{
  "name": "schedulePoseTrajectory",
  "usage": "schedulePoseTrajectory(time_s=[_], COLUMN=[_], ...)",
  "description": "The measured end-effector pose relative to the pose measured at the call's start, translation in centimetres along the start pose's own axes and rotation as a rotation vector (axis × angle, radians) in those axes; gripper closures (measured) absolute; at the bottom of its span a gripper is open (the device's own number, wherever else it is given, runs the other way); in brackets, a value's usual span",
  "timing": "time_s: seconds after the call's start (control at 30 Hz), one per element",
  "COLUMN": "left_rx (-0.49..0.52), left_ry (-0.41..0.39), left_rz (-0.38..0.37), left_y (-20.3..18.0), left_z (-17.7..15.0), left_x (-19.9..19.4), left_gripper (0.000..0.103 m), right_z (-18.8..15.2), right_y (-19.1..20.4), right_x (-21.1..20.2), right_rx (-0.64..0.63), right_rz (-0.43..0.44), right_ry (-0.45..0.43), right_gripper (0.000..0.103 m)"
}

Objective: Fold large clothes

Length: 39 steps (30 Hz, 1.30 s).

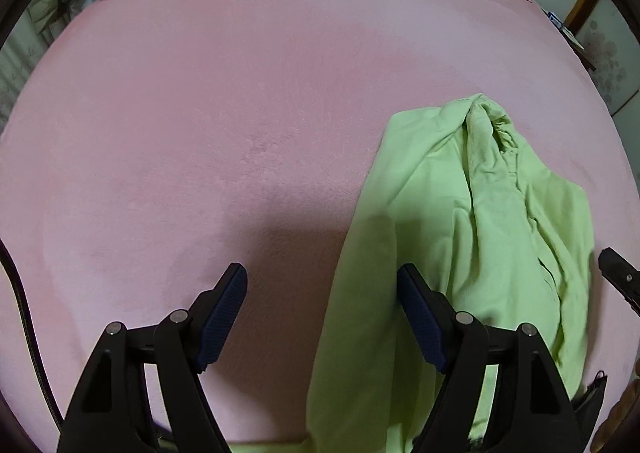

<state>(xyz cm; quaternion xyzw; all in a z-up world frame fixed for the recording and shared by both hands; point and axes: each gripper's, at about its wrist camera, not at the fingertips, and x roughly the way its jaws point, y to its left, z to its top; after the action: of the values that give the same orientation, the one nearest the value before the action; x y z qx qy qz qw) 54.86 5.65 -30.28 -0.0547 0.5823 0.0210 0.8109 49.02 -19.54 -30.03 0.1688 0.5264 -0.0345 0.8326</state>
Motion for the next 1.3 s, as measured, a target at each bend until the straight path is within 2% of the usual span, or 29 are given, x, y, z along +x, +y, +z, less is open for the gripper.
schedulePoseTrajectory(time_s=[0.23,0.27,0.33,0.37,0.4,0.43,0.53,0.67,0.73,0.87,1.0,1.07,1.13,1.23,1.3], left_rx=[-0.001,-0.003,-0.002,-0.005,-0.011,-0.015,0.003,-0.048,-0.035,-0.014,0.024,0.088,0.139,0.164,0.149], left_ry=[-0.034,-0.039,-0.052,-0.050,-0.040,-0.044,-0.106,-0.214,-0.258,-0.324,-0.331,-0.323,-0.294,-0.197,-0.124], left_rz=[-0.051,-0.059,-0.109,-0.138,-0.157,-0.151,-0.153,-0.267,-0.310,-0.415,-0.482,-0.460,-0.417,-0.362,-0.324], left_y=[0.1,0.3,0.6,0.6,0.6,0.5,0.1,1.5,2.1,4.8,7.0,7.4,7.6,8.3,9.1], left_z=[0.4,0.3,0.4,0.4,0.3,0.2,-0.2,-1.5,-2.6,-7.2,-13.3,-17.1,-20.6,-24.9,-27.1], left_x=[1.7,1.8,1.7,1.6,1.7,1.4,-0.3,-4.9,-7.1,-12.7,-15.9,-16.4,-15.5,-13.1,-11.4], left_gripper=[0.027,0.031,0.057,0.089,0.099,0.099,0.101,0.102,0.102,0.102,0.102,0.102,0.101,0.099,0.098], right_z=[0.3,0.1,-0.2,-0.3,-0.4,-0.5,-0.7,-1.4,-2.2,-5.1,-10.1,-13.6,-16.6,-20.7,-22.5], right_y=[0.2,0.2,-0.1,-0.1,-0.1,0.0,0.6,1.1,1.2,0.1,-1.8,-3.0,-3.9,-5.5,-6.2], right_x=[3.6,4.0,4.6,4.6,4.6,4.5,2.9,-1.8,-4.8,-11.2,-16.3,-17.5,-17.6,-16.6,-16.0], right_rx=[-0.029,-0.030,-0.023,-0.027,-0.035,-0.048,-0.092,-0.142,-0.181,-0.232,-0.252,-0.258,-0.263,-0.257,-0.250], right_rz=[0.018,0.022,0.044,0.057,0.069,0.071,0.075,0.135,0.171,0.254,0.312,0.303,0.253,0.161,0.139], right_ry=[0.015,0.021,0.012,0.010,0.005,0.007,-0.049,-0.160,-0.220,-0.327,-0.367,-0.359,-0.330,-0.249,-0.182], right_gripper=[0.065,0.065,0.066,0.080,0.091,0.101,0.101,0.101,0.101,0.101,0.101,0.100,0.097,0.095,0.094])
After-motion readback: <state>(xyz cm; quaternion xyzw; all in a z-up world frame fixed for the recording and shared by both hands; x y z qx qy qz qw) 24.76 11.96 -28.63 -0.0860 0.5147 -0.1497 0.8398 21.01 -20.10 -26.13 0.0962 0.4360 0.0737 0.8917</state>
